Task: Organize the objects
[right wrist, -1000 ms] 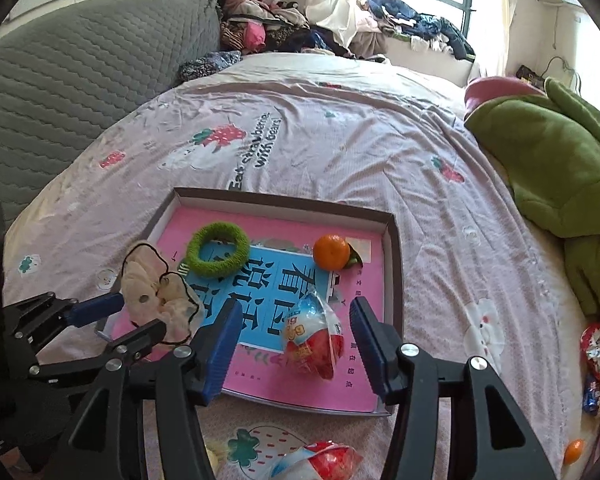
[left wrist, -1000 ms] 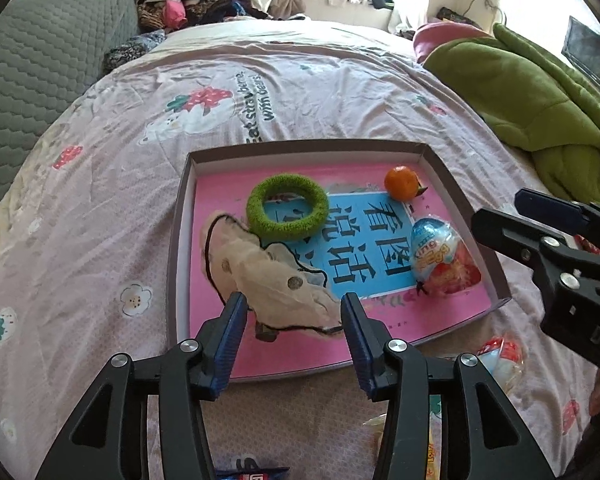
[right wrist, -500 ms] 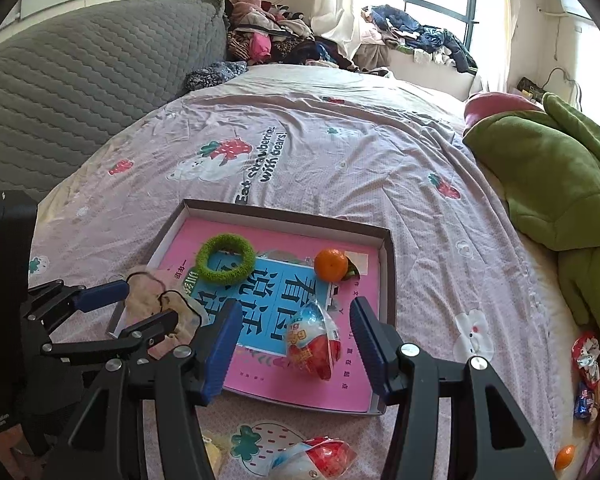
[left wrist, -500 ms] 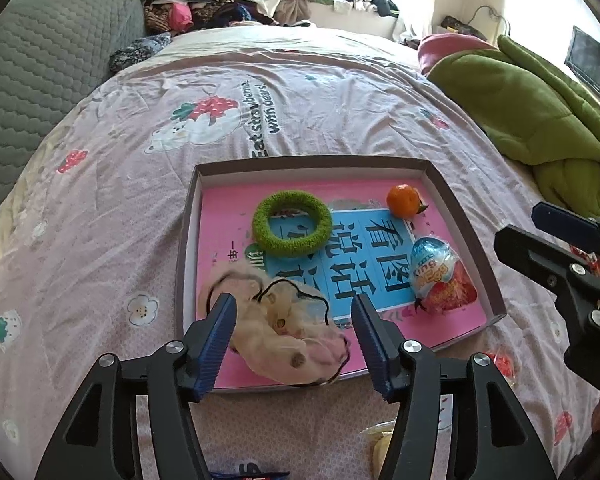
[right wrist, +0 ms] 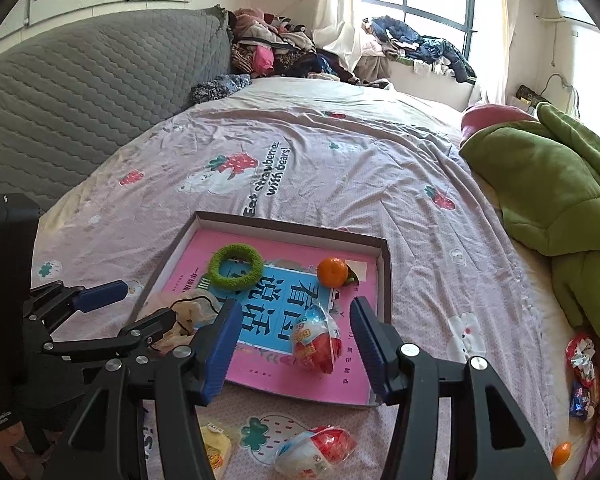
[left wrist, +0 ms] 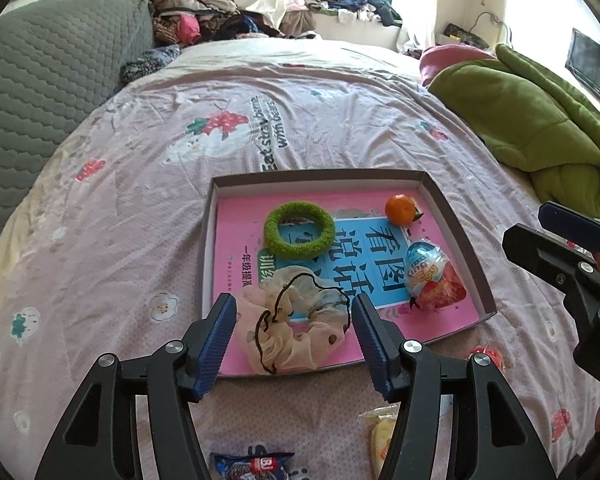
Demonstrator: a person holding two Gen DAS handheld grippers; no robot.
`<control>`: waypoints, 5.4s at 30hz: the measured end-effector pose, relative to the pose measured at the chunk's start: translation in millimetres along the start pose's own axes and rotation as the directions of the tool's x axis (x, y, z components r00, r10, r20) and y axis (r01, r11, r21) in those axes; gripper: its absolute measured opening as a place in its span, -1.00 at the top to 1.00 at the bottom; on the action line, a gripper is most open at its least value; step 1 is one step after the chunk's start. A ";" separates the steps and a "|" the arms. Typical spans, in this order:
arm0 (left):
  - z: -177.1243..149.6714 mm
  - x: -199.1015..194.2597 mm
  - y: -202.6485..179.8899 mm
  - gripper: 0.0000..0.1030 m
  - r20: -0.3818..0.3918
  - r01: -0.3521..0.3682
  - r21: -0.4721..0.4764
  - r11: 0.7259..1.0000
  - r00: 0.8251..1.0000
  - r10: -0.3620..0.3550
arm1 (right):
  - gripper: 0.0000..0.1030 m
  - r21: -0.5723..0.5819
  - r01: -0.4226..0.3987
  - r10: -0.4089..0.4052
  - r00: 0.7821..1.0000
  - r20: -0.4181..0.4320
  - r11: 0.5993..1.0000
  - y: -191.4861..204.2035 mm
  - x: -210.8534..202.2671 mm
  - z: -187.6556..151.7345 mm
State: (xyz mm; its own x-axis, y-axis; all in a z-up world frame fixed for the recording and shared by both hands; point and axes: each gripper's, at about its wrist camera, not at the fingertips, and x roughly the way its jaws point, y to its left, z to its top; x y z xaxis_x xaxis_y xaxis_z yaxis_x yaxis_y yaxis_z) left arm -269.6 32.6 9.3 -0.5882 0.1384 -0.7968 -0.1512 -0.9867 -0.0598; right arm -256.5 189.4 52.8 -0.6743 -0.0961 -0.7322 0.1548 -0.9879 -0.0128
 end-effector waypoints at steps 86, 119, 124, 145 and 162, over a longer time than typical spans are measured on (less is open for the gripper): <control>-157.0 -119.3 19.0 -0.22 0.047 -0.043 -0.010 0.999 0.998 0.044 | -0.13 0.014 -0.062 0.060 0.994 0.095 0.998 60.4 -126.1 -137.7; -186.2 -115.6 19.0 -0.22 -0.003 -0.049 -0.007 0.999 0.999 0.049 | -0.13 0.013 -0.061 0.060 0.996 0.060 0.998 66.0 -122.8 -177.4; -189.1 -115.0 16.7 -0.22 -0.002 -0.043 -0.002 0.999 0.999 0.043 | -0.13 0.008 -0.062 0.062 0.997 0.049 0.998 67.8 -119.2 -182.7; -197.4 -94.2 17.5 -0.22 -0.051 -0.033 -0.011 0.999 0.998 0.032 | -0.13 0.012 -0.095 0.095 0.995 -0.007 0.995 74.4 -95.9 -201.1; -199.5 -81.5 19.6 -0.22 -0.073 -0.012 -0.028 1.000 0.997 0.010 | -0.13 0.022 -0.104 0.104 0.994 -0.036 0.994 75.0 -81.7 -210.6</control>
State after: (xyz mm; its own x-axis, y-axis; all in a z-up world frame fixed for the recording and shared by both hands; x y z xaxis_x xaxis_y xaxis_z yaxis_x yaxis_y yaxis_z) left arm -66.2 -15.0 -46.9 -0.5306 0.1216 -0.8389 -0.1215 -0.9903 -0.0667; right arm -37.8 148.9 -31.7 -0.6280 -0.1941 -0.7536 0.2079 -0.9750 0.0780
